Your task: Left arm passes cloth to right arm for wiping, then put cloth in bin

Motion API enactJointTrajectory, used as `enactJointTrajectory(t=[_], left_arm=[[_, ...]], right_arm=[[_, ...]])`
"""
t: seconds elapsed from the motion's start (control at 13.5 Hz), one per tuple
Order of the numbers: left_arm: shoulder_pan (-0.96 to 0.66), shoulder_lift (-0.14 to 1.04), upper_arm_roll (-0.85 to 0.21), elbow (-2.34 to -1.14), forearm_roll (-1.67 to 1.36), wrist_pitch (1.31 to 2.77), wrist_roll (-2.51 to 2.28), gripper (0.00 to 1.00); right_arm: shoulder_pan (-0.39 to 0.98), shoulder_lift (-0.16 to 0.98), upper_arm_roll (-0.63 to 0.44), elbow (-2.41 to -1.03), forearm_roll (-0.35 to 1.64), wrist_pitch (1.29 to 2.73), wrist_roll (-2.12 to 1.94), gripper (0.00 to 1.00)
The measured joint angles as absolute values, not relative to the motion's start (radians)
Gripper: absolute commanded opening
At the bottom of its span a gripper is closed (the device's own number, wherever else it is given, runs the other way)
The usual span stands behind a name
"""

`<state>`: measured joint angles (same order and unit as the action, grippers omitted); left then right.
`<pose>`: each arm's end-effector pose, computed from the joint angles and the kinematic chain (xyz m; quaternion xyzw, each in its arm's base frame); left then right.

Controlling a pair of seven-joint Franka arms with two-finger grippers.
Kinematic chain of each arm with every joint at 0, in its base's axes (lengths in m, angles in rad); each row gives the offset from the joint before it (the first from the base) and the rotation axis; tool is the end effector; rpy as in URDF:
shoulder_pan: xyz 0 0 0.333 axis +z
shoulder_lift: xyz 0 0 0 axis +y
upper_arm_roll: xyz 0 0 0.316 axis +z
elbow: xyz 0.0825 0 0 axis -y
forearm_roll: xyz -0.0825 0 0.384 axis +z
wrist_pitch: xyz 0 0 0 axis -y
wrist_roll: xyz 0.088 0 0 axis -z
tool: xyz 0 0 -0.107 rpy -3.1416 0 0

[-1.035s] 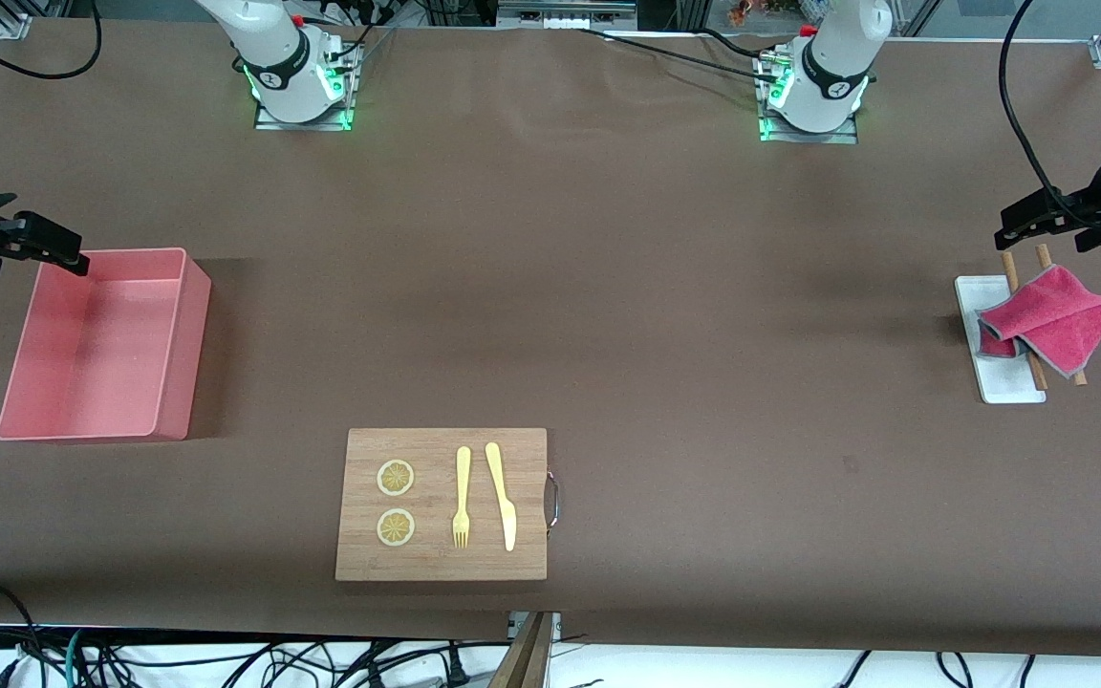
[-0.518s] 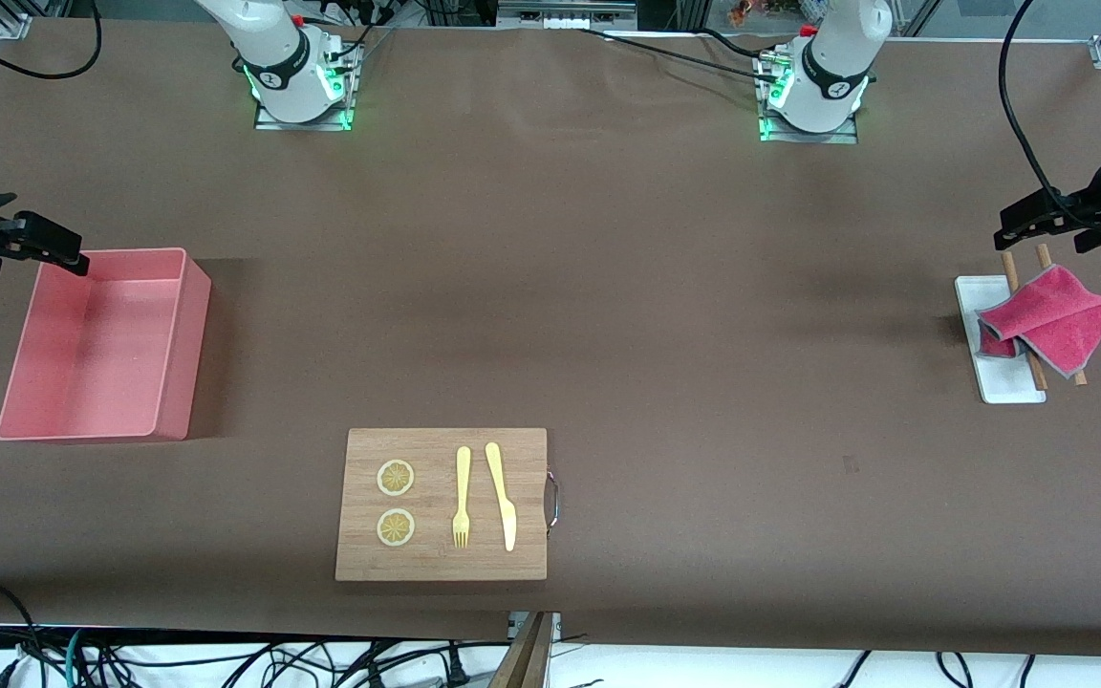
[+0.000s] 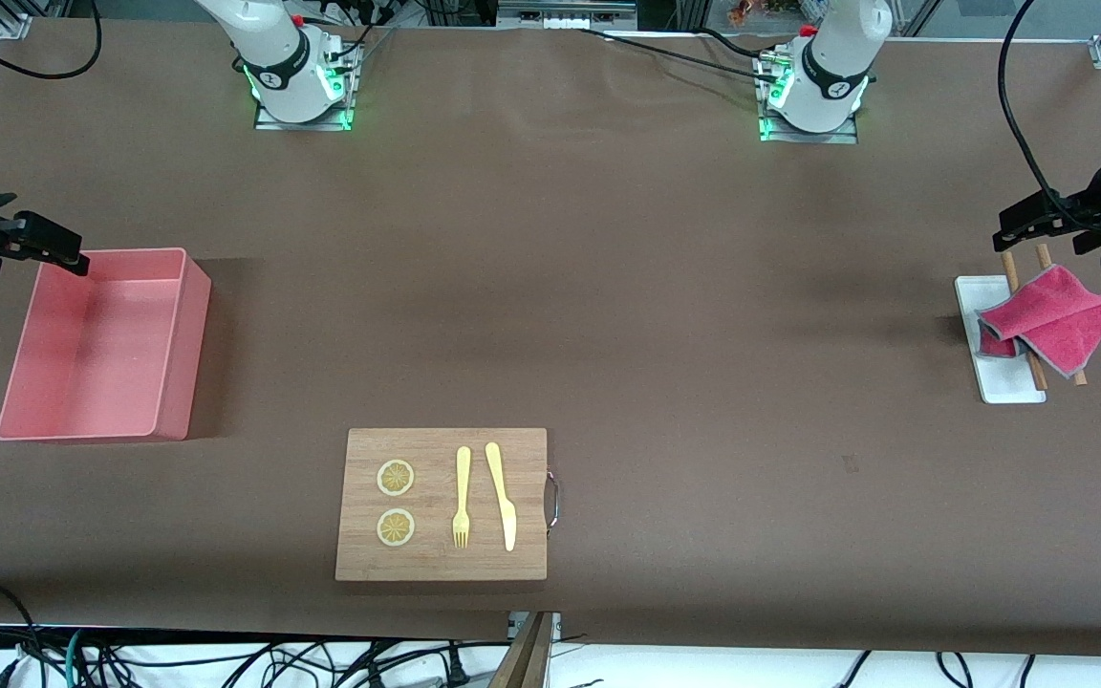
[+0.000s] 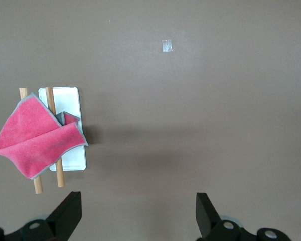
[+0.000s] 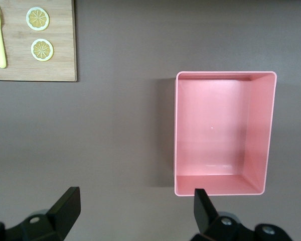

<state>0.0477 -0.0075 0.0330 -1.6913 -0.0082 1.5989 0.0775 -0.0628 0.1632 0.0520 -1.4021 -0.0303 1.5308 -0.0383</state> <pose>0.5479 0.0435 0.5742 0.9991 0.0019 -0.0420 0.0076 0.6004 -0.0126 0.6062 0.9997 0.0131 -0.0174 0.0105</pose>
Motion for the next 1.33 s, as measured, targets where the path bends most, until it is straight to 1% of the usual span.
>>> enactJointTrajectory(t=[0.81, 1.04, 1.18, 1.33], left_arm=[[0.049, 0.014, 0.029, -1.689, -0.008, 1.599, 0.066, 1.0], [0.062, 0.066, 0.036, -1.689, -0.008, 1.599, 0.067, 1.0], [0.123, 0.118, 0.038, -1.689, -0.008, 1.605, 0.091, 1.0], [0.212, 0.184, 0.04, -1.686, -0.008, 1.653, 0.207, 1.0]], right_arm=[[-0.063, 0.163, 0.052, -1.402, -0.03, 1.531, -0.038, 1.0], [-0.063, 0.163, 0.052, -1.402, -0.03, 1.531, -0.038, 1.0], [-0.063, 0.163, 0.051, -1.402, -0.03, 1.531, -0.038, 1.0], [-0.063, 0.163, 0.051, -1.402, -0.03, 1.531, -0.038, 1.0]])
